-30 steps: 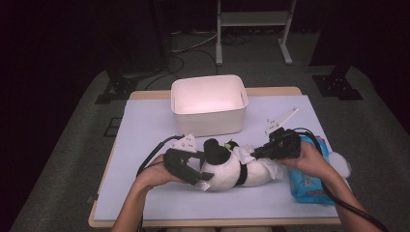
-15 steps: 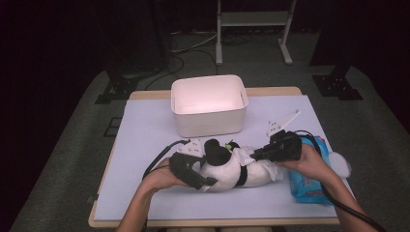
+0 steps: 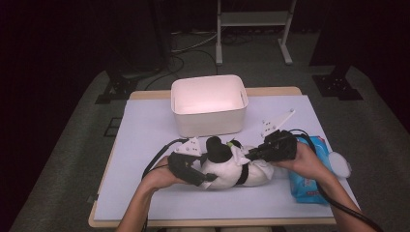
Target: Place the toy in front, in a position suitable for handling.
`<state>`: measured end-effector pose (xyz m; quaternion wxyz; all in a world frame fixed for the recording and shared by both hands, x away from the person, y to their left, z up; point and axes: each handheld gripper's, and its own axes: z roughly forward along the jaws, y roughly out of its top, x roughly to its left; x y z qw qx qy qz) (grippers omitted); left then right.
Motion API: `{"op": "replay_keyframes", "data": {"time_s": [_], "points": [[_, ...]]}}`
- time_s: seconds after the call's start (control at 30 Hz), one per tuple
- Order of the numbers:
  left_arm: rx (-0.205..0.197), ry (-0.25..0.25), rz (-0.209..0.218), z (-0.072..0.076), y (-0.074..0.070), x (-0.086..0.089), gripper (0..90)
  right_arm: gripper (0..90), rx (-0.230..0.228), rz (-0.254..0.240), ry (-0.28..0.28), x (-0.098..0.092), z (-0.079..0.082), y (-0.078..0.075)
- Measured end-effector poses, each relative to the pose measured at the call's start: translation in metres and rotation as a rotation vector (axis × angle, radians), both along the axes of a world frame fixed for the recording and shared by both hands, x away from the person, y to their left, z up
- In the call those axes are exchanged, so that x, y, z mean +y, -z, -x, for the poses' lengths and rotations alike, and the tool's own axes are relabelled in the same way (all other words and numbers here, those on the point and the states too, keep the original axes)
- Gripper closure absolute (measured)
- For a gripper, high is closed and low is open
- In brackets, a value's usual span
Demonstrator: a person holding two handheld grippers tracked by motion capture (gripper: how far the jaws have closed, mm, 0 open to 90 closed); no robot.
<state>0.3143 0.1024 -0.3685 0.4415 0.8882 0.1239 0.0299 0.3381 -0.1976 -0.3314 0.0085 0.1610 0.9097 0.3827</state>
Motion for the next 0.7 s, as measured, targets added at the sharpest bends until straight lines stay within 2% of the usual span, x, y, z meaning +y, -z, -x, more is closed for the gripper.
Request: {"op": "replay_keyframes", "data": {"time_s": [0.2, 0.33, 0.57, 0.7], "points": [[-0.007, -0.01, -0.004, 0.0, -0.001, 0.002, 33.7, 84.2, -0.005, 0.017, 0.05, -0.021, 0.003, -0.005], [-0.011, -0.006, -0.004, 0.0, -0.003, 0.001, 34.0, 84.1, 0.008, -0.003, 0.062, -0.026, 0.002, -0.002], [-0.014, -0.001, -0.006, 0.0, -0.005, -0.001, 34.0, 84.1, 0.014, -0.018, 0.023, -0.007, -0.004, -0.003], [-0.018, -0.002, -0.011, 0.0, -0.006, -0.002, 34.0, 84.1, 0.007, 0.002, -0.005, 0.006, -0.006, -0.003]]}}
